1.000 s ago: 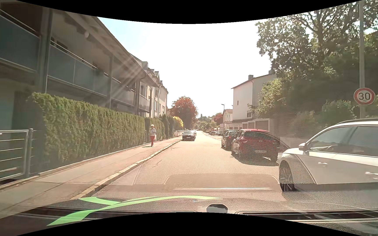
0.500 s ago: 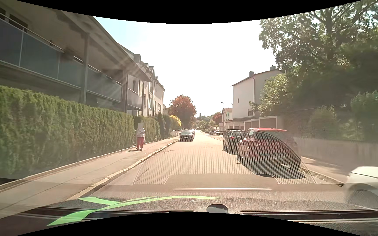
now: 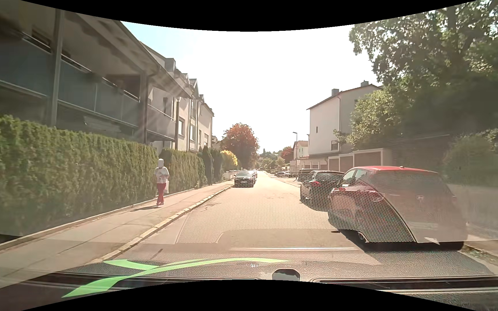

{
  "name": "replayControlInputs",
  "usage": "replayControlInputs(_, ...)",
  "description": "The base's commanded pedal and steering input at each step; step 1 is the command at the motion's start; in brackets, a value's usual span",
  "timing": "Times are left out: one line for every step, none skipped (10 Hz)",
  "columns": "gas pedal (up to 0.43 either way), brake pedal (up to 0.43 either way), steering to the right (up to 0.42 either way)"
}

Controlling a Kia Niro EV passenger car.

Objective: Follow the waypoints while adhering to traffic rules and regulations

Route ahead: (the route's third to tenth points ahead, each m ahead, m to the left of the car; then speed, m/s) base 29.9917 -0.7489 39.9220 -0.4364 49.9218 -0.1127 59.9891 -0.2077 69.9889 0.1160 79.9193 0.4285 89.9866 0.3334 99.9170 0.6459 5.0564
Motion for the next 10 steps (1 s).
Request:
replayControlInputs(0.169, 0.0, -0.008)
replayControlInputs(0.15, 0.0, -0.008)
replayControlInputs(0.138, 0.0, -0.008)
replayControlInputs(0.138, 0.0, -0.008)
replayControlInputs(0.138, 0.0, -0.008)
replayControlInputs(0.13, 0.0, -0.008)
replayControlInputs(0.13, 0.0, -0.008)
replayControlInputs(0.13, 0.0, -0.008)
replayControlInputs(0.13, 0.0, -0.008)
replayControlInputs(0.11, 0.0, -0.006)
